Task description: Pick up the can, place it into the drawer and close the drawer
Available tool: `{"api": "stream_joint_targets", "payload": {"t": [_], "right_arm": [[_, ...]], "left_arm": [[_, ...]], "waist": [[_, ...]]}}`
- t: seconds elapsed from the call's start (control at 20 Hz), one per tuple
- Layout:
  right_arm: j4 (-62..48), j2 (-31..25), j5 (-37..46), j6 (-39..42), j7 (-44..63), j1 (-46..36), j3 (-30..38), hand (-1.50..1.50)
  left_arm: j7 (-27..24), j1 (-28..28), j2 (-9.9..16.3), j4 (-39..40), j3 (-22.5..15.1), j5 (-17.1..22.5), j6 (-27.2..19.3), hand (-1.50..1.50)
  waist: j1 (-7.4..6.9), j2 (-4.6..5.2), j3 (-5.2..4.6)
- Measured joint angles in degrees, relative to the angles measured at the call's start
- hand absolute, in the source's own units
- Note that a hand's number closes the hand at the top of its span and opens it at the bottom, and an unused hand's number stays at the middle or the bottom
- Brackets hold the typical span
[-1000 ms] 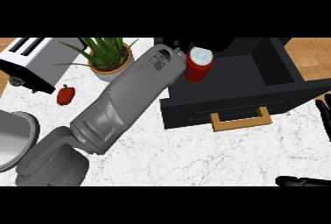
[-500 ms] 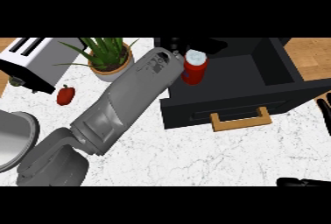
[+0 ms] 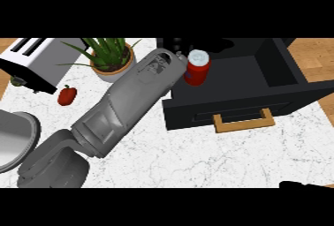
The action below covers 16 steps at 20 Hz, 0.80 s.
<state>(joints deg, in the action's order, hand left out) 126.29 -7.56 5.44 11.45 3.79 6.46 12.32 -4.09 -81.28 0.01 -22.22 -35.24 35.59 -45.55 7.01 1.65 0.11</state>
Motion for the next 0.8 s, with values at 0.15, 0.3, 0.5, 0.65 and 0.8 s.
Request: {"api": "stream_joint_targets", "payload": {"t": [0.15,0.3,0.5,0.65,0.8], "right_arm": [[0.6,-1.3,4.0,0.1,-1.3,-0.7,-1.4,-1.5],[0.4,-2.3,8.2,-0.2,-2.3,-1.9,-2.8,-1.5],[-0.7,-4.2,15.9,-1.2,-3.6,-3.3,-4.9,-1.5],[-1.5,-5.9,22.3,-1.5,-2.4,-5.8,-7.5,-1.5],[-3.7,-7.0,29.4,-2.6,-2.7,-6.4,-10.4,-1.5]], "left_arm": [[-1.1,0.6,0.0,-1.0,0.2,1.5,0.1,-1.5],[-2.1,0.3,0.0,-1.8,0.6,2.9,-0.5,-1.5],[-3.7,-0.2,0.0,-2.1,1.3,4.2,-1.0,-1.5],[-3.7,-0.9,0.0,-2.5,0.8,4.6,-2.1,-1.5],[-3.3,-1.6,0.0,-2.2,1.0,4.7,-2.0,-1.5]], "waist": [[-0.64,-0.08,-0.02],[-1.34,-0.19,-0.04],[-2.45,-0.35,-0.05],[-3.15,-0.5,-0.07],[-4.21,-0.76,-0.08]]}}
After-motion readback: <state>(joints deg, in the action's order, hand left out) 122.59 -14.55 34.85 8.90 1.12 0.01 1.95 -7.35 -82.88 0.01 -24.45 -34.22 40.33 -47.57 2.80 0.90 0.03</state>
